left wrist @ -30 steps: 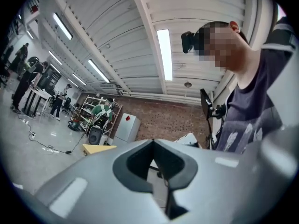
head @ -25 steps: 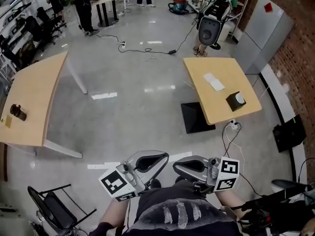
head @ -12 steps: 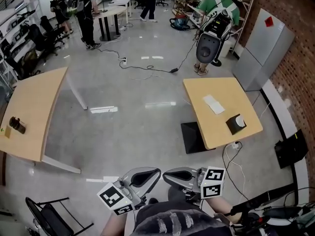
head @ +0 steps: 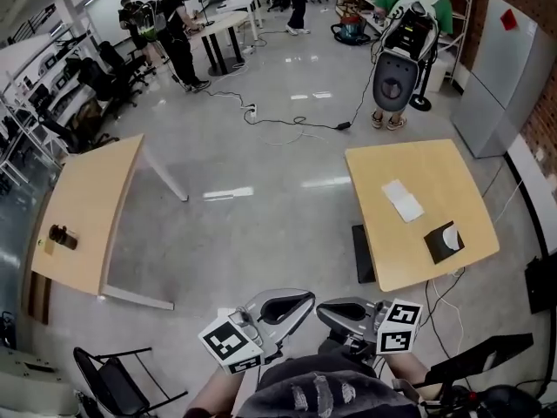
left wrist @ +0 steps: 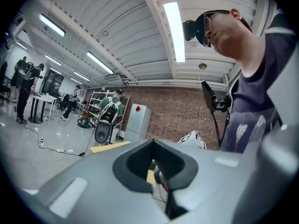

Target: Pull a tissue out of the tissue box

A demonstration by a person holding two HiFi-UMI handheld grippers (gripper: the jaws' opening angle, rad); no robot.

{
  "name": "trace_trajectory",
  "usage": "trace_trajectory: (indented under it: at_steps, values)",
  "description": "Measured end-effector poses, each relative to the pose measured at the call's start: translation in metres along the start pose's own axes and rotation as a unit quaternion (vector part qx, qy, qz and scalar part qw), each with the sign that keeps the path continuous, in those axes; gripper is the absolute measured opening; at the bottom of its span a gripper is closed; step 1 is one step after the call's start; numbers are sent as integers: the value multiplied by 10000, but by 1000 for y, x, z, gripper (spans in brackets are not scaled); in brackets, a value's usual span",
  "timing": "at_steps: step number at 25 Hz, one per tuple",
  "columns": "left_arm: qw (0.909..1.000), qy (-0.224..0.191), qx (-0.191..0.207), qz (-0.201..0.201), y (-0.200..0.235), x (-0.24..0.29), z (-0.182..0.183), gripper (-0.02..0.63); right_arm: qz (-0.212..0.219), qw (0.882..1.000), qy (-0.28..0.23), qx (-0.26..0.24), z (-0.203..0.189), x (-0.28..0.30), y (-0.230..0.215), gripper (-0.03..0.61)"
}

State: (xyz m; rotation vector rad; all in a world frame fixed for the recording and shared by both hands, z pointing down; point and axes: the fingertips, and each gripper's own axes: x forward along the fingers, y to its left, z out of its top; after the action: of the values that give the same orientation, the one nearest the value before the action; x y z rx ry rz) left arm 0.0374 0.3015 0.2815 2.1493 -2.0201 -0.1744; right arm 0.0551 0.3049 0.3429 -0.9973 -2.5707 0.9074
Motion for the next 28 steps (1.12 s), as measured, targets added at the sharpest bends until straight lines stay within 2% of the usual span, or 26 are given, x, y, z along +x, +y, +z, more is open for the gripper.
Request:
trace_trajectory:
  at_steps: [6, 13, 21, 28]
  values:
    - [9998, 182, 29, 105, 1, 61, 11, 2, 200, 9998, 46, -62, 23, -41, -27, -2]
    - [9994, 295, 186, -40, 3, 121, 2, 2, -87, 9994, -225, -257, 41, -90, -71, -2]
    - [9955, 438, 47, -839, 11, 164, -5, 2, -1007, 9934, -482, -249, 50, -121, -95, -2]
    - [9854, 464, -50, -1636, 28, 211, -7, 2, -1910, 9777, -868, -93, 70, -150, -131, -2]
